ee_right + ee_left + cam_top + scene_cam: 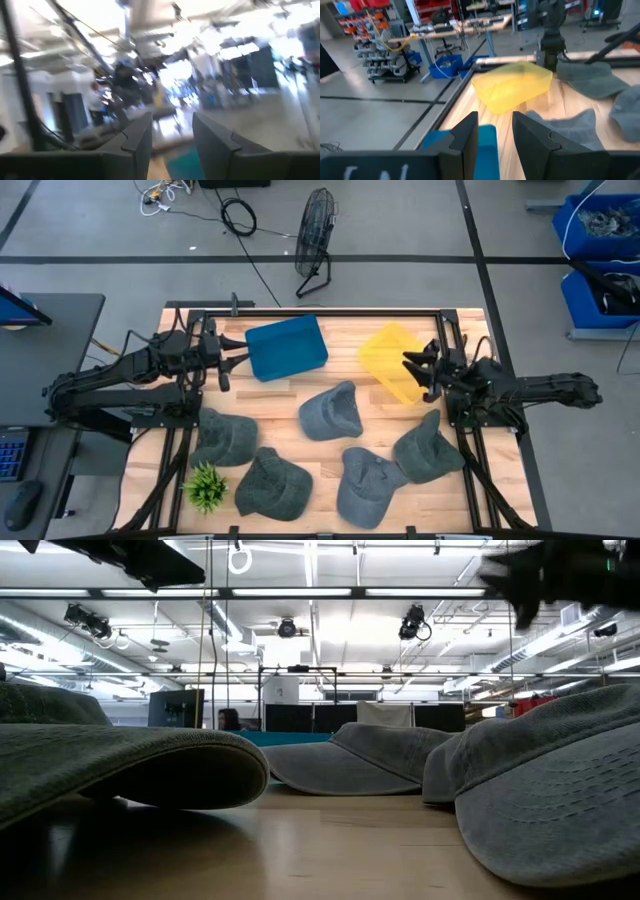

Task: Pick & Place hat
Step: Put the top blue cap into the yellow bin

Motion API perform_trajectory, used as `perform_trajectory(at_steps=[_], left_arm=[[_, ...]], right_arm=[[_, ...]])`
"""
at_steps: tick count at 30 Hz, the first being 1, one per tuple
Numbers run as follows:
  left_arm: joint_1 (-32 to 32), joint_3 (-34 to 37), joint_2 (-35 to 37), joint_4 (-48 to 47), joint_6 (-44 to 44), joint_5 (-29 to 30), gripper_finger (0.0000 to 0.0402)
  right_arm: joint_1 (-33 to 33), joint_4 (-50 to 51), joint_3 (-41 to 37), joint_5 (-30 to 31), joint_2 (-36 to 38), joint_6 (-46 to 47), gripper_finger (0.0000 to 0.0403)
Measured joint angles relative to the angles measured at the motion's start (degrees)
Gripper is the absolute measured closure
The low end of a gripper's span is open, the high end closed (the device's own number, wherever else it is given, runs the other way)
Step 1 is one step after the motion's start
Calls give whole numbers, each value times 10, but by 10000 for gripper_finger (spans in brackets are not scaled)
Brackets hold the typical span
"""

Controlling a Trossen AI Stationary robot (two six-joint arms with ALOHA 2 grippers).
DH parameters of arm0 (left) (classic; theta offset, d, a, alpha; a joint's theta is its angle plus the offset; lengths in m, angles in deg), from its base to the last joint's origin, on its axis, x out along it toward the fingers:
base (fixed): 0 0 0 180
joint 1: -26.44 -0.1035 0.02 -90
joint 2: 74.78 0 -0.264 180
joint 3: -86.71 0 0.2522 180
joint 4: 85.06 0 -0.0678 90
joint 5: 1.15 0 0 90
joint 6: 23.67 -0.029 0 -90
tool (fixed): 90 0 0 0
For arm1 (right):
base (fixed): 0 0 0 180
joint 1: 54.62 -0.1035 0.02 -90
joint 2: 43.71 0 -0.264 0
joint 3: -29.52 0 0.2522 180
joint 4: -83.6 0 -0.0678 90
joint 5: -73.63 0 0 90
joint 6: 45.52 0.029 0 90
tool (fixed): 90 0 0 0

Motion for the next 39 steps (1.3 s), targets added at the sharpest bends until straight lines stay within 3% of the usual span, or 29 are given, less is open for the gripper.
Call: perform_trajectory(at_steps=[3, 5, 11, 14, 21, 30, 34, 39], left_arm=[[0, 0, 0, 25, 0, 1, 278], [0, 0, 0, 40, 1, 1, 278], [0, 0, 0, 45, 2, 1, 278], [0, 0, 0, 45, 12, 1, 278], [0, 0, 0, 43, 17, 1, 278], [0, 0, 0, 34, 32, 1, 278], [0, 0, 0, 23, 44, 1, 278], [0, 0, 0, 14, 44, 1, 278]], right_arm=[[-1, 49, 104, -50, -55, -42, 257], [-5, 144, 177, -62, -118, -46, 257], [-19, 392, 333, -58, -355, 103, 257], [-31, 440, 382, -92, -466, 138, 257], [-53, 471, 475, -153, -659, 88, 257], [-59, 493, 505, -212, -802, 63, 257], [-59, 480, 506, -191, -845, 84, 260], [-57, 479, 507, -187, -852, 102, 318]])
